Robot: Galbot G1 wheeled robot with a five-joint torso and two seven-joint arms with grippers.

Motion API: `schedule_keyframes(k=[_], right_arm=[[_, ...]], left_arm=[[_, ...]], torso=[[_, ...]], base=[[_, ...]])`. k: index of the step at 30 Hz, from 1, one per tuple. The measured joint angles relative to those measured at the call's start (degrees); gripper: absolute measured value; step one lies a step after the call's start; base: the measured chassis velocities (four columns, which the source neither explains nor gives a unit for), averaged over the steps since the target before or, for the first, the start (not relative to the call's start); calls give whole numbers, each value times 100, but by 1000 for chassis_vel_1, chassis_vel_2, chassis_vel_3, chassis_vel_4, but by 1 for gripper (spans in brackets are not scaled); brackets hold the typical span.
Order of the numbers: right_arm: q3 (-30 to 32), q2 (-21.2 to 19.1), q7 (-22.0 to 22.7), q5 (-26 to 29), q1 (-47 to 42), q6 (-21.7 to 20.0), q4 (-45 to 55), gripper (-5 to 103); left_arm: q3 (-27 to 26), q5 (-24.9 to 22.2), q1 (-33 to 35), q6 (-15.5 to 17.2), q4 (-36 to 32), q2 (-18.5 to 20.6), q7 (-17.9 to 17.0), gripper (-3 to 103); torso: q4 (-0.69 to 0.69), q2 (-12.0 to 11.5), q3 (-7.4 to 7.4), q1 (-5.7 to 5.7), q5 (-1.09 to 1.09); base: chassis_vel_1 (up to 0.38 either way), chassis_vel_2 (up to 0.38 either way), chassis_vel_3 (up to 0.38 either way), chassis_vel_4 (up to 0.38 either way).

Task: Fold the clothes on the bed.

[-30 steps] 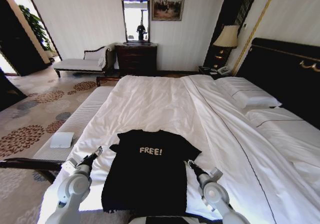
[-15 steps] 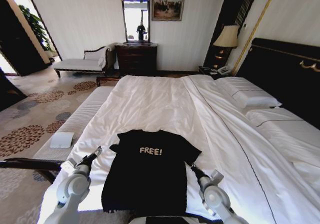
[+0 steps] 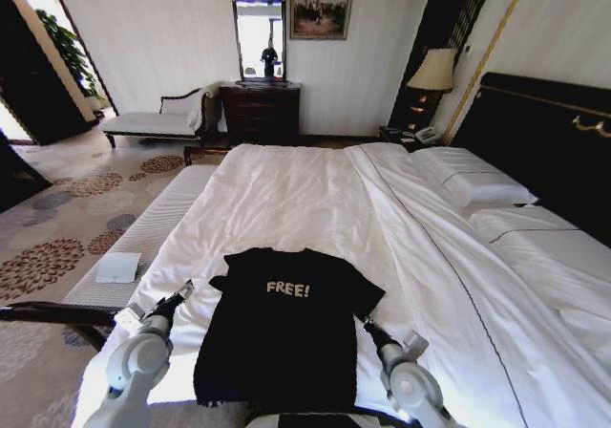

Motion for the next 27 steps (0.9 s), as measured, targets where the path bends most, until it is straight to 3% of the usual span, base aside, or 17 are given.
schedule_keyframes(k=[1, 4, 6, 9, 10, 13, 15, 19, 21, 22, 25, 26, 27], right_arm=[[35, 19, 39, -4, -9, 4, 73, 20], [206, 72, 176, -13, -12, 37, 355, 37], [264, 85, 210, -16, -11, 53, 441, 37], [598, 166, 296, -44, 27, 88, 802, 53], [598, 166, 296, -44, 27, 88, 802, 53], [813, 272, 396, 9, 146, 116, 998, 70], [827, 281, 438, 52, 218, 129, 1013, 70], [691, 150, 504, 158, 619, 150, 841, 91], [686, 117, 510, 165, 681, 157, 772, 91], [687, 81, 522, 179, 751, 175, 694, 96], [687, -83, 678, 254, 1106, 289, 358, 100], [687, -83, 678, 254, 1106, 289, 358, 100], [678, -144, 756, 265, 1216, 324, 258, 100]], left_arm=[[-8, 0, 2, -15, -13, -4, 9, 100], [-112, -82, -16, -95, -57, -12, 82, 100], [-178, -160, -41, -119, -65, -12, 102, 100], [-601, -977, -406, -147, -39, 73, 22, 100], [-601, -977, -406, -147, -39, 73, 22, 100], [-951, -1584, -928, -164, 192, 280, -140, 100], [-1060, -1717, -1034, -170, 259, 323, -152, 100], [-1367, -2123, -1127, -139, 439, 302, -265, 100], [-1240, -2012, -1134, -98, 467, 269, -268, 100], [-1086, -1846, -1126, -33, 482, 231, -248, 100], [-367, -825, -909, 53, 358, 124, 9, 100], [-367, -825, -909, 53, 358, 124, 9, 100], [0, -320, -770, 9, 272, 115, 172, 100]], torso=[[0, 0, 0, 0, 0], [1, 0, 0, 0, 0], [1, 0, 0, 0, 0], [0, 0, 0, 0, -1], [0, 0, 0, 0, -1], [-2, 0, 0, 0, 0], [-3, 0, 0, 0, 0], [7, 0, 1, 1, 0], [5, 0, 1, 1, 2], [1, 0, 0, 0, -1], [-1, 0, 1, 0, 1], [-1, 0, 1, 0, 1], [0, 0, 1, 1, 2]], base=[[0, 0, 0, 0], [0, 0, 0, 0], [0, 0, 0, 0], [0, 0, 0, 0], [0, 0, 0, 0], [0, 0, 0, 0], [0, 0, 0, 0], [0, 0, 0, 0], [0, 0, 0, 0], [0, 0, 0, 0], [0, 0, 0, 0], [0, 0, 0, 0], [0, 0, 0, 0]])
